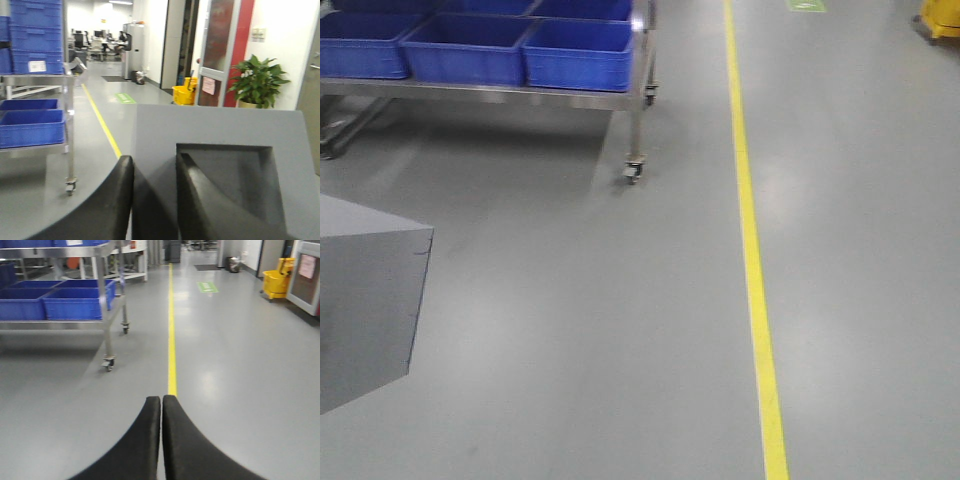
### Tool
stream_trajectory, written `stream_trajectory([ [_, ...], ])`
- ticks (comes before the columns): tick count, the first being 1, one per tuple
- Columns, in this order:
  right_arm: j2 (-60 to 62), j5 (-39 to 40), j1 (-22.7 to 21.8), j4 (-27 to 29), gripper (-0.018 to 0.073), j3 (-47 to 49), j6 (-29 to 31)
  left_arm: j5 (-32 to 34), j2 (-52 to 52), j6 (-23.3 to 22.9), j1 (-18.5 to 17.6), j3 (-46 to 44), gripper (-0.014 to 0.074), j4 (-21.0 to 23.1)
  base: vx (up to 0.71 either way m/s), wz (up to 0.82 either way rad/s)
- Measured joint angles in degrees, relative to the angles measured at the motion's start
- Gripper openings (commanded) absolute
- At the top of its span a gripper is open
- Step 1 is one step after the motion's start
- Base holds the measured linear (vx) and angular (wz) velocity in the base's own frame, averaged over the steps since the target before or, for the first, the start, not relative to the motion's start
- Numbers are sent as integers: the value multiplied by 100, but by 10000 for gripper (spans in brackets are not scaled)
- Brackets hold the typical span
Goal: Sort gray base to blue bin
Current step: 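Drive the base away from the table, turning into the aisle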
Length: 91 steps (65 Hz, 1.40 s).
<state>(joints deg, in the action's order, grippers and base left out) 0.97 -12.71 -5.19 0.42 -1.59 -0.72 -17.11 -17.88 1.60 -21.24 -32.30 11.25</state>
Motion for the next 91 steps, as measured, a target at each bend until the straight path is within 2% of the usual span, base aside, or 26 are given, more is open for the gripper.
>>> stream_trajectory([
  [28,0,0,0,0,-5,0,0,0,0,0,0,0,2,2,24,-18],
  [91,0,0,0,0,-5,0,0,0,0,0,0,0,2,2,38,11],
])
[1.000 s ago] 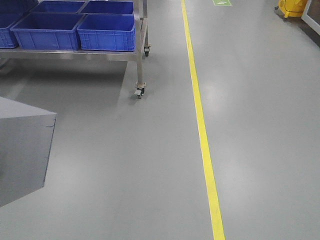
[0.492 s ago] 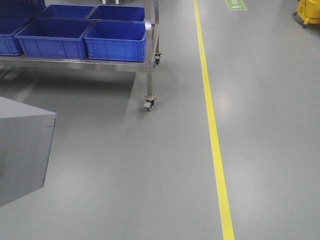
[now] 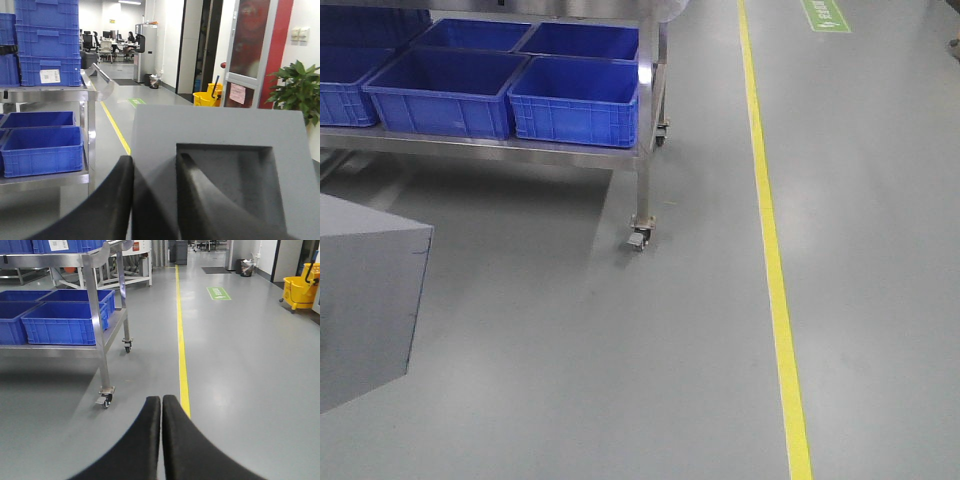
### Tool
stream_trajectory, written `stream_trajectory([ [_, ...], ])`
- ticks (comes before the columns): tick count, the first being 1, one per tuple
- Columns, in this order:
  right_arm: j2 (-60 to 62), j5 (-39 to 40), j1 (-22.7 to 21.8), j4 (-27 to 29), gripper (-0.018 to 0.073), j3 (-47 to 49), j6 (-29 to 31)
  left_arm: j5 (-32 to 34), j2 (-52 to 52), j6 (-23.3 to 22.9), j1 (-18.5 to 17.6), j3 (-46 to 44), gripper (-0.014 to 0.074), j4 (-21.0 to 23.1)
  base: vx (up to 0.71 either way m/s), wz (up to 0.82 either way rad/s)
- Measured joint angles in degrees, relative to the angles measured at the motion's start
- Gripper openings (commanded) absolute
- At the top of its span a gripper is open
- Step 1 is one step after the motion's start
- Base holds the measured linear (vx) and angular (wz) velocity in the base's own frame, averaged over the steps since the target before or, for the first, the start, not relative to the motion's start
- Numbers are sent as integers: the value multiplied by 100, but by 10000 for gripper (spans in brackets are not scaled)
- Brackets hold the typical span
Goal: Sort gray base to blue bin
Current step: 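Drive the base away from the table, turning into the aisle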
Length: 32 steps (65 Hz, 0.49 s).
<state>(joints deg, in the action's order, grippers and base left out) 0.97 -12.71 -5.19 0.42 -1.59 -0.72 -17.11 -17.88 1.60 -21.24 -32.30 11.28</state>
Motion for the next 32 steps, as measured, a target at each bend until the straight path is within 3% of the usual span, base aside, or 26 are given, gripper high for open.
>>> stream_trajectory([
  [20,0,0,0,0,-5,0,0,0,0,0,0,0,2,0,37,14],
  [32,0,0,0,0,-5,0,0,0,0,0,0,0,2,0,34,35],
])
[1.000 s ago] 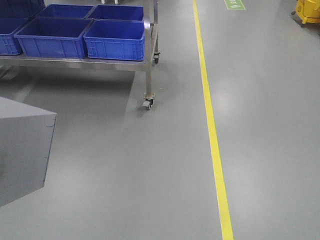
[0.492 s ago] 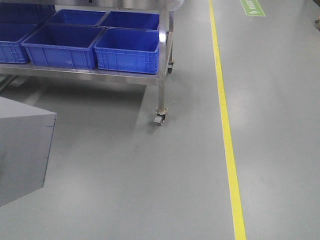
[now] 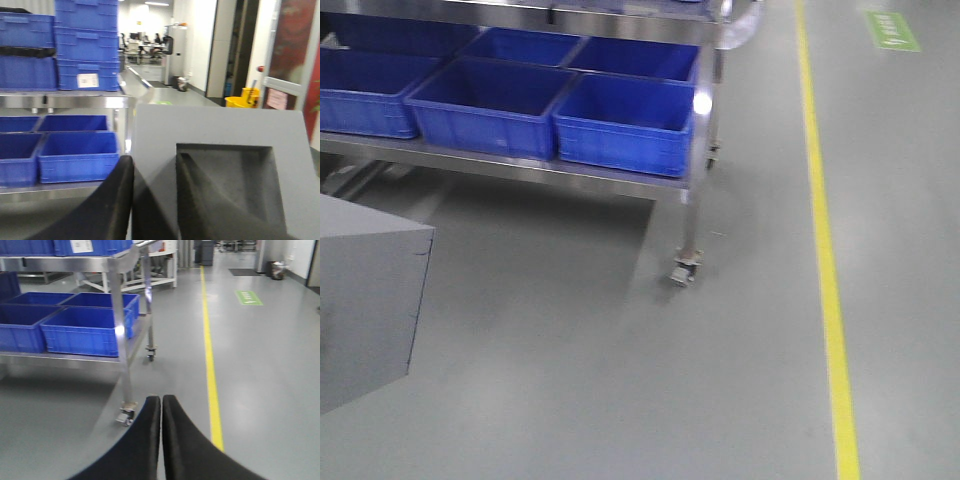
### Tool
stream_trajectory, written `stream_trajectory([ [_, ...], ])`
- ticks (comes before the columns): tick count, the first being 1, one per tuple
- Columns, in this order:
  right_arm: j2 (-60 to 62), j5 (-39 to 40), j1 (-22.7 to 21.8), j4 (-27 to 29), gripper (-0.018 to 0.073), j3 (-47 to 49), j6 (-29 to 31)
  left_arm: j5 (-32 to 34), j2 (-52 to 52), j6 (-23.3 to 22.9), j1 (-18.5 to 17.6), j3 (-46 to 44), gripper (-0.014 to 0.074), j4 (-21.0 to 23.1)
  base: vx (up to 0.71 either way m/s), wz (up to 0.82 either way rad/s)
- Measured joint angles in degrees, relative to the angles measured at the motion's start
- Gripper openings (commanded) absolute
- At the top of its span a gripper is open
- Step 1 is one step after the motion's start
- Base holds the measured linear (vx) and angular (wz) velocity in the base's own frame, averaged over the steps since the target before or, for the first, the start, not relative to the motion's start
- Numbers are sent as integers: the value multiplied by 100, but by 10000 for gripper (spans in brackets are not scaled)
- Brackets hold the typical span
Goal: Sort gray base to blue bin
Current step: 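Drive the base away from the table, turning into the aisle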
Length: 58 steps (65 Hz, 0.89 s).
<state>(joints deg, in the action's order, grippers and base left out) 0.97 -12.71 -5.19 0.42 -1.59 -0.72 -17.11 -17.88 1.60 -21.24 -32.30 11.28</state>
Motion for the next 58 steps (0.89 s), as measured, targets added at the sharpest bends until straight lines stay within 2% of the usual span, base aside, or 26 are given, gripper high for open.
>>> stream_trajectory([
  [58,0,0,0,0,-5,0,0,0,0,0,0,0,2,0,25,75],
])
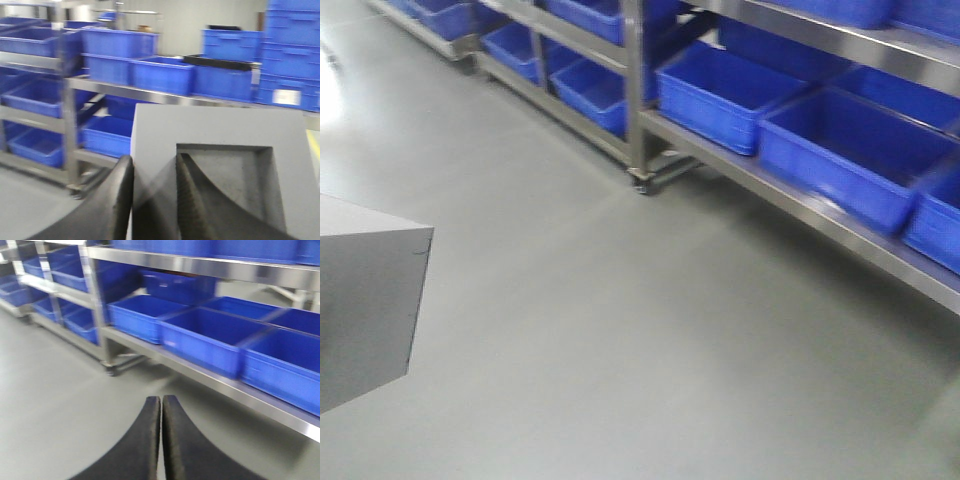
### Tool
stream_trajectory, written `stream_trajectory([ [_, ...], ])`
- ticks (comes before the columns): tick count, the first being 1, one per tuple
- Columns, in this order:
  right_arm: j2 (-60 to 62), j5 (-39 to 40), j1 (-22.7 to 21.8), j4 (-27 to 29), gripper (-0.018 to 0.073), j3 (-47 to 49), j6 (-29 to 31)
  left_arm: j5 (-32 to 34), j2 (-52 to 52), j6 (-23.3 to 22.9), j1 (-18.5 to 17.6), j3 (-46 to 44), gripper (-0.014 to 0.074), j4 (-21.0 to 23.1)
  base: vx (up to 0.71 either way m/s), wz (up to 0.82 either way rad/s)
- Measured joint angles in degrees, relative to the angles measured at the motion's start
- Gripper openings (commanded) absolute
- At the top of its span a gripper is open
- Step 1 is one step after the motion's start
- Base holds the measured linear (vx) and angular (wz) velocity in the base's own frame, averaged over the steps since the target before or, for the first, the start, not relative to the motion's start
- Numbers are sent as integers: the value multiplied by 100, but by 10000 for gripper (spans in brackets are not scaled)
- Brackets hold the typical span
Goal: Sort gray base to blue bin
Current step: 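Drive the base away from the table, turning into the aisle, then drive the base down the aisle between the blue bin shelves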
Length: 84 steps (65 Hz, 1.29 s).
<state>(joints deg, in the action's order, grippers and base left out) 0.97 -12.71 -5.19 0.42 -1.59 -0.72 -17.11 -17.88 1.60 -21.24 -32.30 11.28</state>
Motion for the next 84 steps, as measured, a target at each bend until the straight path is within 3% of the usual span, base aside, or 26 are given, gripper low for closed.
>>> stream_trajectory([
  [54,0,0,0,0,-5,0,0,0,0,0,0,0,2,0,21,70],
  [84,0,0,0,0,-5,0,0,0,0,0,0,0,2,0,14,28],
])
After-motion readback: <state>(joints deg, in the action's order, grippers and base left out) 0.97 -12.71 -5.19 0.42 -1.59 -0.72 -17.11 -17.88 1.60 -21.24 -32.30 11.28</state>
